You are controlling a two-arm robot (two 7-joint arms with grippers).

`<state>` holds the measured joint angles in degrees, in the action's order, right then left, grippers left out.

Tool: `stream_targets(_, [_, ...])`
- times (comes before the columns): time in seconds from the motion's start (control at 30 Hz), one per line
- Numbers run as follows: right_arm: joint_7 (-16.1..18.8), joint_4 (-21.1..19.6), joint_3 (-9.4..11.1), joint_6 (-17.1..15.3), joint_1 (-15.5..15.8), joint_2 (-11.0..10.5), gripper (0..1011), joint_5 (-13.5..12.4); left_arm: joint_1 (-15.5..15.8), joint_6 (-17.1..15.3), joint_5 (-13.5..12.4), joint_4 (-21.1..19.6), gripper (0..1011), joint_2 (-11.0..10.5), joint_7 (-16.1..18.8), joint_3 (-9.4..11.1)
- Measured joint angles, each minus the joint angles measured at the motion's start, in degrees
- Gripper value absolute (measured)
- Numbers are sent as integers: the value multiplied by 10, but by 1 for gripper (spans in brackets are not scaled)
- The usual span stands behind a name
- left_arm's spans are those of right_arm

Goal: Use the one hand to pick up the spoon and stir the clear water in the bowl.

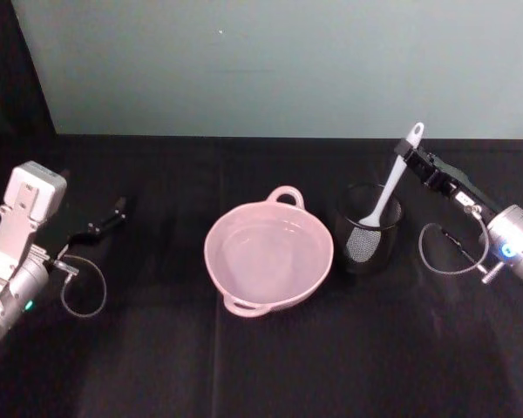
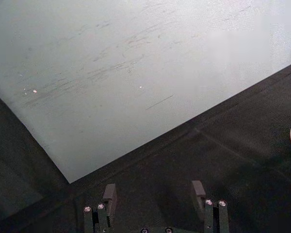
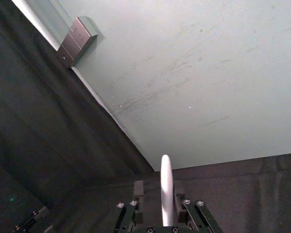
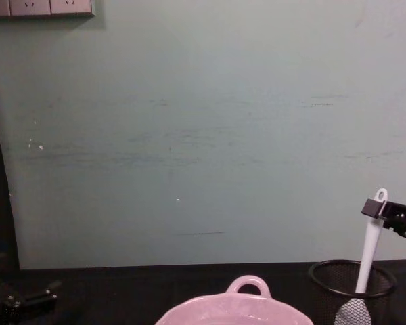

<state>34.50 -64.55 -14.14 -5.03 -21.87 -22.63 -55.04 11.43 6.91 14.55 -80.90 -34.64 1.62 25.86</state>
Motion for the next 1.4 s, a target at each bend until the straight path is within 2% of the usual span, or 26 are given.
stream_targets(0.07, [0, 0, 0, 0, 0, 0, 387, 0, 0, 0, 0, 0, 1011, 0, 0, 0])
stream_targets(0.1, [0, 0, 0, 0, 0, 0, 446, 0, 0, 0, 0, 0, 1011, 0, 0, 0])
stream_targets(0.13, [0, -1, 0, 0, 0, 0, 458, 0, 0, 0, 0, 0, 1011, 0, 0, 0])
stream_targets(0.33, [-1, -1, 1, 1, 1, 0, 672, 1, 0, 0, 0, 0, 1011, 0, 0, 0])
stream_targets(0.6, [-4, -2, -2, 6, 1, -2, 895, 6, 0, 0, 0, 0, 1011, 0, 0, 0])
stream_targets(0.7, [-21, -7, -15, 32, 2, -11, 966, 34, 0, 0, 0, 0, 1011, 0, 0, 0])
stream_targets(0.73, [-32, -9, -21, 49, 3, -15, 999, 56, 0, 0, 0, 0, 1011, 0, 0, 0])
stream_targets(0.8, [-43, -10, -26, 68, 4, -20, 1002, 81, 0, 0, 0, 0, 1010, 0, 0, 0])
stream_targets(0.83, [-56, -13, -32, 87, 6, -24, 1002, 107, 0, 0, 0, 0, 1011, 0, 0, 0])
stream_targets(0.93, [-74, -16, -37, 113, 9, -29, 1002, 146, 0, 0, 0, 0, 1011, 0, 0, 0])
stream_targets(0.97, [-88, -18, -41, 129, 10, -32, 1002, 170, 0, 0, 0, 0, 1011, 0, 0, 0])
stream_targets(1.0, [-93, -19, -42, 135, 11, -33, 1002, 180, 0, 0, 0, 0, 1011, 0, 0, 0])
stream_targets(1.03, [-106, -21, -44, 149, 13, -35, 1002, 201, 0, 0, 0, 0, 1011, 0, 0, 0])
stream_targets(1.23, [-133, -44, -42, 183, 29, -46, 1002, 249, 0, 0, 0, 0, 1011, 0, 0, 0])
stream_targets(1.27, [-140, -56, -40, 191, 37, -52, 1002, 261, 0, 0, 0, 0, 1011, 0, 0, 0])
stream_targets(1.4, [-155, -93, -32, 199, 63, -68, 1002, 283, 0, 0, 0, 0, 1011, 0, 0, 0])
